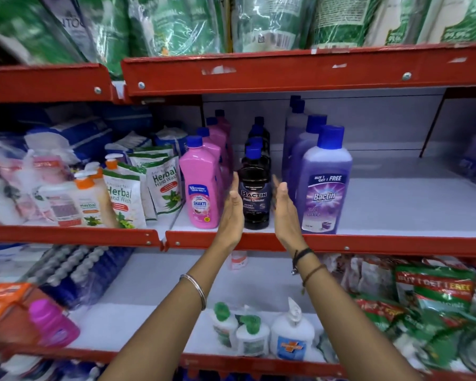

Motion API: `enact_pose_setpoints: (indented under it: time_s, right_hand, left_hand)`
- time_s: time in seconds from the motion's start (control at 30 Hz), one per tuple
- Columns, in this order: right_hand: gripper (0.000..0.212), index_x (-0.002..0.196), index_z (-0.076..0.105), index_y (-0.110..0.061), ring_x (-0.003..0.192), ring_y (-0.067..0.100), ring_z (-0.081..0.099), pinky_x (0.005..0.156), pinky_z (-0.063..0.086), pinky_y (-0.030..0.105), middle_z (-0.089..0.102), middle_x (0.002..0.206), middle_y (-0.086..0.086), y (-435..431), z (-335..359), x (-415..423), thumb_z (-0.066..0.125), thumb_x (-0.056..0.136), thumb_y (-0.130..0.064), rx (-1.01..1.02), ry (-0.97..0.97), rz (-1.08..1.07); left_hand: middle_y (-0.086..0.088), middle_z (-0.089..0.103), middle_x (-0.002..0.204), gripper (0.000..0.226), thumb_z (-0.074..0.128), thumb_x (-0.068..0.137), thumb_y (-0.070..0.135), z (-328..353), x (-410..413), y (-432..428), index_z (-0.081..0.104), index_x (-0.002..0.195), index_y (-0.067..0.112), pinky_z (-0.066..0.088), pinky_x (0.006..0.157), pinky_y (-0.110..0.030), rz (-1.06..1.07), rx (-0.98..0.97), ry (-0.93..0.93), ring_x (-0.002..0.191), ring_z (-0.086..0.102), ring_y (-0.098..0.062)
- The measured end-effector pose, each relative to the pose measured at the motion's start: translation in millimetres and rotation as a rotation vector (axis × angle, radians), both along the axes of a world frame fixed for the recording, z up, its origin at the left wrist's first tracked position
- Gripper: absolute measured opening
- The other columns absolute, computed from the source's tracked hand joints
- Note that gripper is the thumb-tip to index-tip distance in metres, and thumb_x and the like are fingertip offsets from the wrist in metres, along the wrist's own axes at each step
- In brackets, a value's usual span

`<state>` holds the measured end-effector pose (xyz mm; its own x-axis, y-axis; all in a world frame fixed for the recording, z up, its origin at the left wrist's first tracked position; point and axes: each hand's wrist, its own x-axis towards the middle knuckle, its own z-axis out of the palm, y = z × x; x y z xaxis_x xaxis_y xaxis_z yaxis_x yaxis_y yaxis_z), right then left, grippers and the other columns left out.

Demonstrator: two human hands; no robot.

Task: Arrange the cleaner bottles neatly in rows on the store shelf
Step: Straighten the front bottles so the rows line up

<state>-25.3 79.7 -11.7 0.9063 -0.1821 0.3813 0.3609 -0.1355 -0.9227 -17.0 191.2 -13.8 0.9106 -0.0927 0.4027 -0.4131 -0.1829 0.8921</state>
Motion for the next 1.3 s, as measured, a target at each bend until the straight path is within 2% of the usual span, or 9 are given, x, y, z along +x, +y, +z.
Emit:
enact_pose_setpoints:
  time_s: [0.17, 0.4, 0.53, 0.63, 0.8, 0.9, 1.03, 1.13, 1.3]
  right_hand:
    - [0.056, 0.121, 0.042, -0.062, 0.129, 0.011, 0.048, 0.111, 0.038, 0.042, 0.053, 0.138, -0.007, -1.9, -5.8, -2.9, 0.023, 0.073, -0.085, -0.004, -0.008, 0.018]
    - [0.089, 0.141, 0.036, -0.029, 0.106, -0.012, 0.055, 0.091, 0.043, 0.008, 0.051, 0.124, -0.015, -2.4, -6.4, -24.3, 0.024, 0.071, -0.083, 0.036, -0.042, 0.057]
    - [0.080, 0.138, 0.033, -0.043, 0.122, 0.001, 0.050, 0.109, 0.038, 0.030, 0.047, 0.138, -0.010, 0.1, -10.7, -25.9, 0.022, 0.071, -0.086, -0.012, -0.019, 0.025]
    - [0.070, 0.138, 0.042, -0.030, 0.133, 0.010, 0.042, 0.114, 0.033, 0.040, 0.047, 0.144, 0.000, 11.1, -19.4, -28.6, 0.023, 0.085, -0.071, -0.023, -0.133, -0.205]
    - [0.044, 0.121, 0.057, -0.022, 0.116, 0.018, 0.052, 0.101, 0.043, 0.038, 0.057, 0.121, -0.004, 41.0, -31.4, -40.5, 0.031, 0.093, -0.045, 0.064, -0.482, -0.334]
    - [0.047, 0.127, 0.046, -0.043, 0.130, 0.015, 0.046, 0.109, 0.037, 0.037, 0.051, 0.137, -0.008, 71.2, -32.0, -28.9, 0.028, 0.089, -0.063, -0.014, -0.322, -0.034]
    - [0.060, 0.144, 0.027, -0.031, 0.137, 0.003, 0.033, 0.115, 0.028, 0.026, 0.034, 0.150, -0.008, 108.5, -21.1, -5.0, 0.023, 0.090, -0.059, -0.091, -0.029, 0.107]
    - [0.034, 0.130, 0.039, -0.043, 0.104, -0.016, 0.053, 0.084, 0.043, 0.003, 0.054, 0.119, -0.021, 116.3, -12.5, 6.3, 0.023, 0.100, -0.041, -0.021, 0.023, 0.112]
    - [0.035, 0.093, 0.057, -0.054, 0.087, -0.013, 0.063, 0.078, 0.045, 0.014, 0.062, 0.092, -0.028, 114.5, -11.5, 11.4, 0.027, 0.099, -0.038, 0.006, 0.003, 0.058]
  left_hand:
    - [0.023, 0.004, 0.147, 0.094, 0.001, 0.063, 0.086, 1.4, -7.2, 7.9, 0.003, 0.145, 0.040, 0.003, 0.120, -0.034, -0.032, 0.048, -0.006, 0.139, 0.003, 0.003]
    - [0.027, 0.004, 0.144, 0.085, 0.000, 0.062, 0.085, -7.4, -20.1, 20.8, -0.003, 0.140, 0.052, 0.008, 0.112, -0.027, -0.112, 0.128, -0.009, 0.136, 0.005, 0.004]
    - [0.028, 0.009, 0.146, 0.082, 0.003, 0.066, 0.083, -5.4, -22.2, 25.5, 0.000, 0.141, 0.052, 0.012, 0.114, -0.029, -0.135, 0.130, 0.002, 0.137, 0.007, 0.004]
    - [0.021, 0.021, 0.151, 0.076, 0.008, 0.072, 0.079, -6.9, -27.0, 32.8, 0.016, 0.142, 0.048, 0.019, 0.117, -0.037, -0.076, 0.084, -0.031, 0.142, 0.019, -0.006]
    - [0.009, 0.030, 0.147, 0.065, 0.014, 0.084, 0.063, -2.9, -15.8, 72.1, 0.030, 0.141, 0.036, 0.032, 0.096, -0.004, 0.204, -0.202, -0.153, 0.125, 0.035, 0.010]
    - [0.002, 0.019, 0.156, 0.077, 0.010, 0.076, 0.072, 1.1, 7.5, 98.6, 0.023, 0.144, 0.038, 0.030, 0.082, 0.006, 0.170, -0.193, -0.069, 0.131, 0.030, -0.001]
    - [0.015, 0.024, 0.150, 0.086, 0.012, 0.061, 0.089, -4.2, 23.7, 117.2, 0.018, 0.138, 0.050, 0.038, 0.095, -0.005, -0.008, -0.130, -0.036, 0.133, 0.032, -0.003]
    - [0.012, 0.029, 0.151, 0.090, 0.012, 0.063, 0.088, -5.2, 24.6, 122.5, 0.019, 0.141, 0.046, 0.040, 0.102, -0.017, -0.066, -0.079, -0.019, 0.133, 0.038, -0.007]
    - [0.021, 0.027, 0.145, 0.085, 0.006, 0.068, 0.078, 1.4, 11.5, 129.5, 0.013, 0.145, 0.041, 0.038, 0.085, 0.002, -0.083, -0.004, -0.014, 0.121, 0.039, 0.012]
